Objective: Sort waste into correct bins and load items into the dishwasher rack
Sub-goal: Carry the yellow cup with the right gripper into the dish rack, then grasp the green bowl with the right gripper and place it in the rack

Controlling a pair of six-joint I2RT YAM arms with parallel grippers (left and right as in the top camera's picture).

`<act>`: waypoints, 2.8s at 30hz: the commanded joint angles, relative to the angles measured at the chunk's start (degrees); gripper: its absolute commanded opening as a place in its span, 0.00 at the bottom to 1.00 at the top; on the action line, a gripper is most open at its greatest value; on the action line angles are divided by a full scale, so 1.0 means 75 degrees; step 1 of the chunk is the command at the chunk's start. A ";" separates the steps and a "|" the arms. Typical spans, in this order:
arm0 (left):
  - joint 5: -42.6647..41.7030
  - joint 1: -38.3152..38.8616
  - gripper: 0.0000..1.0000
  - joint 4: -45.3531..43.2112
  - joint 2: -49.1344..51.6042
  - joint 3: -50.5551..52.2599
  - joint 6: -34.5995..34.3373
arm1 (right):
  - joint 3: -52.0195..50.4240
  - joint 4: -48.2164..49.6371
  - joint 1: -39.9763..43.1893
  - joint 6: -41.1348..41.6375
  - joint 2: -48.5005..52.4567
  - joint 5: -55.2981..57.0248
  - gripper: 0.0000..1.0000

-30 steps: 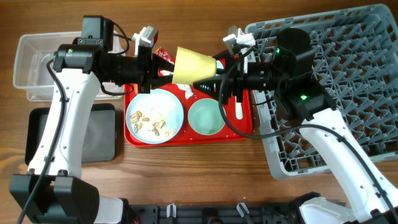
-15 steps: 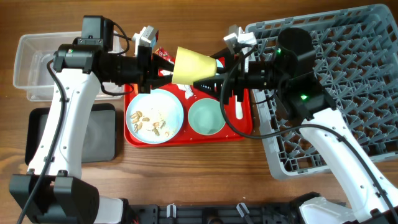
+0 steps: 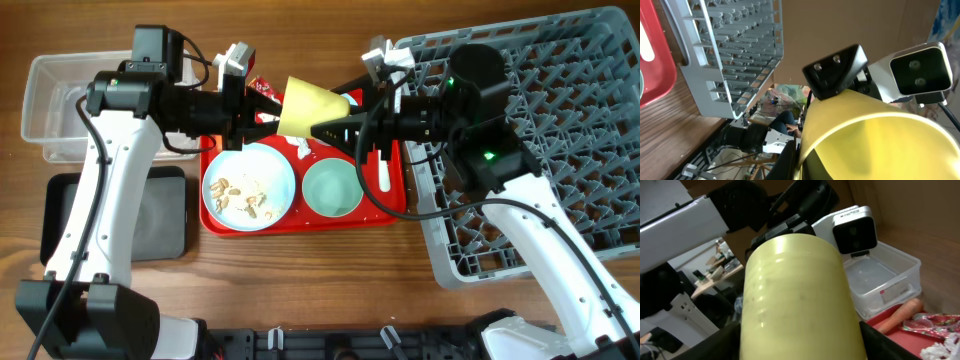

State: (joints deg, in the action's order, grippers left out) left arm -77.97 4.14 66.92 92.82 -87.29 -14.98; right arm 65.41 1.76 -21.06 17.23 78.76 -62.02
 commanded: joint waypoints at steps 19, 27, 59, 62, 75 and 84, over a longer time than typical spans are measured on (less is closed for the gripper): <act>0.2457 -0.0638 1.00 -0.0510 0.0023 0.0006 0.0143 | 0.0131 -0.4704 0.3165 -0.0254 -0.1399 0.2337 0.51; 0.3410 -0.0662 1.00 -0.0428 0.0023 0.0006 0.0146 | 0.0286 -0.8816 0.3969 -0.0271 -0.1614 0.6298 0.51; 0.4130 -0.1061 0.97 0.0076 -0.0160 -0.0012 0.0105 | 0.0586 -0.7650 0.1443 0.0178 -0.1113 0.6741 0.92; 0.5555 -0.1300 0.97 0.0096 -0.0571 -0.0015 -0.0519 | 0.0577 -0.7207 0.0825 0.0227 -0.1107 0.6260 0.84; 0.8757 -0.2387 1.00 0.0286 -0.2760 -0.0015 -0.1842 | 0.0577 -0.6799 -0.0880 0.1574 0.2337 0.7697 0.61; 0.8754 -0.2396 1.00 0.0289 -0.2903 -0.0015 -0.1842 | 0.0574 -0.5834 -0.0898 0.0930 0.3800 0.6910 0.42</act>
State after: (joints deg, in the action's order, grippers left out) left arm -13.67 -13.54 69.25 71.09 -87.22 -28.01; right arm 69.41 -43.22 -27.66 26.02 105.14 -7.68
